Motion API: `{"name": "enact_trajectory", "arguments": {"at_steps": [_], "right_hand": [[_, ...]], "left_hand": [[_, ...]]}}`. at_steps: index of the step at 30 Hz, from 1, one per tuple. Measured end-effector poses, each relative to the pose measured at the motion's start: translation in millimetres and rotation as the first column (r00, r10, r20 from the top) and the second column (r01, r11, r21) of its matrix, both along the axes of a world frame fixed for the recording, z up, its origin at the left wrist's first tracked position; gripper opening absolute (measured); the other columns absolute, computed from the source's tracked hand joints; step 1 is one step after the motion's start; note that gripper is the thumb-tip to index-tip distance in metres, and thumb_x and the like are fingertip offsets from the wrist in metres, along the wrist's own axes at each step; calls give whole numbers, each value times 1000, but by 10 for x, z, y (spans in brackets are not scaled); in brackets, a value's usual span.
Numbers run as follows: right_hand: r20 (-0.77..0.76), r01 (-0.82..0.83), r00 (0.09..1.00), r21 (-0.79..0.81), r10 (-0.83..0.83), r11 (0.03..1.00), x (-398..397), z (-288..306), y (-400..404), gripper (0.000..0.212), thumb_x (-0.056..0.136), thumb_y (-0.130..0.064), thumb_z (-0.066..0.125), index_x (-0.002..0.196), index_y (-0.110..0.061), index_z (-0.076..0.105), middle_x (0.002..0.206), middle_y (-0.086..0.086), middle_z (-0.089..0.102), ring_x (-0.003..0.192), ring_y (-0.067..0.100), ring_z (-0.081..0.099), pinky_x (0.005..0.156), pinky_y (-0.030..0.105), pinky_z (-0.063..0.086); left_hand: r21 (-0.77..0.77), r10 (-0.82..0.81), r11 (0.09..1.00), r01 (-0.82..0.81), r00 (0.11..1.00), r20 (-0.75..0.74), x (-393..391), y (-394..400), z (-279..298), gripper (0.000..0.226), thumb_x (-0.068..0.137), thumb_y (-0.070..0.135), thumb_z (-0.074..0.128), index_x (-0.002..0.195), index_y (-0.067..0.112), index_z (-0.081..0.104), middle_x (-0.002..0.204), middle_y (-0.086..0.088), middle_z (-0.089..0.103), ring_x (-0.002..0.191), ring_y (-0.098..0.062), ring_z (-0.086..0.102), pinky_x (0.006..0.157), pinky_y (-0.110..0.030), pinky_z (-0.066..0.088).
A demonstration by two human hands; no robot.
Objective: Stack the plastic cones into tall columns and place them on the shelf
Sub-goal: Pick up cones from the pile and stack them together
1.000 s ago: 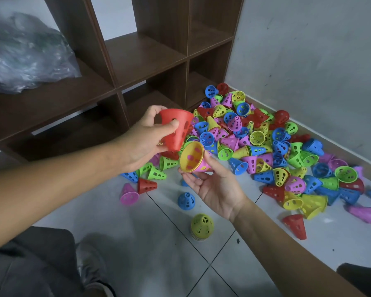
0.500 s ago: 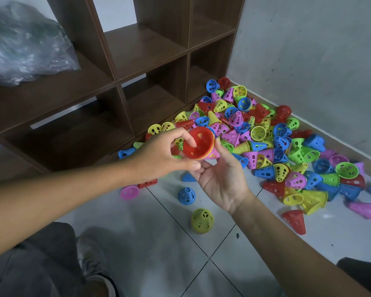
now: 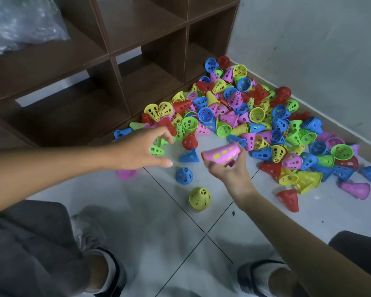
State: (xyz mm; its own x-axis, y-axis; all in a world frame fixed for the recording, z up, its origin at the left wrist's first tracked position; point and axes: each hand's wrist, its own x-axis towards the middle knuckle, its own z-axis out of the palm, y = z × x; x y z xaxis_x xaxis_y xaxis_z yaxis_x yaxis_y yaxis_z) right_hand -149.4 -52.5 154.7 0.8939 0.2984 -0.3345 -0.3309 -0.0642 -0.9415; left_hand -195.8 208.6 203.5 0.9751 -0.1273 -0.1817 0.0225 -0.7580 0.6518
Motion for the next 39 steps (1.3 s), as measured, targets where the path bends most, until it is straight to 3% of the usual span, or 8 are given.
{"name": "enact_trajectory", "arguments": {"at_steps": [4, 8, 11, 17, 21, 25, 32, 39], "right_hand": [[105, -95, 986, -286, 130, 953, -277, -487, -163, 99, 74, -19, 89, 143, -44, 22, 106, 1, 63, 88, 6, 69, 73, 26, 59], [163, -169, 947, -477, 276, 862, -323, -806, -157, 100, 72, -29, 88, 144, -45, 20, 104, -8, 62, 89, 8, 65, 69, 14, 52], [169, -222, 916, -539, 363, 812, -306, -975, -147, 101, 72, -30, 88, 145, -41, 18, 107, -9, 57, 91, 8, 63, 64, 7, 46], [114, -328, 877, -565, 466, 757, -279, -1143, -216, 105, 68, -46, 89, 145, -47, 17, 125, -10, 53, 105, 10, 62, 83, 20, 52], [213, -331, 817, -586, 535, 739, -155, -1087, -317, 79, 85, -71, 56, 149, -38, 23, 137, -5, 54, 124, 7, 52, 100, 27, 44], [289, -208, 847, -593, 446, 778, 103, -1038, -240, 69, 91, -79, 34, 137, -29, 47, 131, -6, 60, 121, 9, 56, 101, 38, 49], [115, -271, 891, -641, 439, 719, 599, -1142, 162, 56, 93, -48, 66, 141, -28, 45, 142, 4, 46, 120, 21, 53, 99, 33, 45], [-24, -424, 837, -660, 546, 621, 894, -1521, 510, 76, 81, -51, 78, 146, -38, 40, 154, 7, 29, 143, 30, 34, 114, 38, 34]], "left_hand": [[59, -4, 998, 9, 997, -81, -103, 89, -174, 32, 84, 37, 80, 107, 36, 59, 108, 28, 56, 97, 24, 52, 77, -4, 40], [93, 6, 996, 6, 991, -135, -158, 176, -403, 25, 87, 35, 77, 106, 33, 60, 107, 21, 63, 96, 13, 60, 83, -12, 49], [140, 39, 990, -14, 983, -178, -185, 293, -499, 21, 88, 37, 76, 102, 34, 60, 105, 17, 67, 98, 2, 63, 90, -27, 52], [202, 113, 976, -79, 980, -165, -189, 540, -548, 16, 89, 28, 76, 97, 26, 63, 99, 14, 70, 85, 11, 61, 65, -5, 38], [222, 135, 970, -94, 975, -177, -165, 671, -594, 14, 88, 30, 77, 94, 27, 64, 95, 13, 72, 94, -4, 64, 76, -21, 48], [232, 167, 965, -126, 971, -169, -115, 799, -702, 13, 88, 31, 76, 93, 29, 64, 98, 11, 70, 96, -8, 65, 82, -30, 53], [276, 276, 932, -235, 953, -121, -35, 919, -1077, 33, 86, 28, 77, 112, 17, 61, 114, -3, 58, 97, -18, 55, 71, -28, 40], [298, 450, 880, -371, 851, -269, -60, 1081, -1759, 79, 81, 51, 79, 145, 29, 39, 138, -15, 42, 121, -37, 50, 100, -41, 45]]}}
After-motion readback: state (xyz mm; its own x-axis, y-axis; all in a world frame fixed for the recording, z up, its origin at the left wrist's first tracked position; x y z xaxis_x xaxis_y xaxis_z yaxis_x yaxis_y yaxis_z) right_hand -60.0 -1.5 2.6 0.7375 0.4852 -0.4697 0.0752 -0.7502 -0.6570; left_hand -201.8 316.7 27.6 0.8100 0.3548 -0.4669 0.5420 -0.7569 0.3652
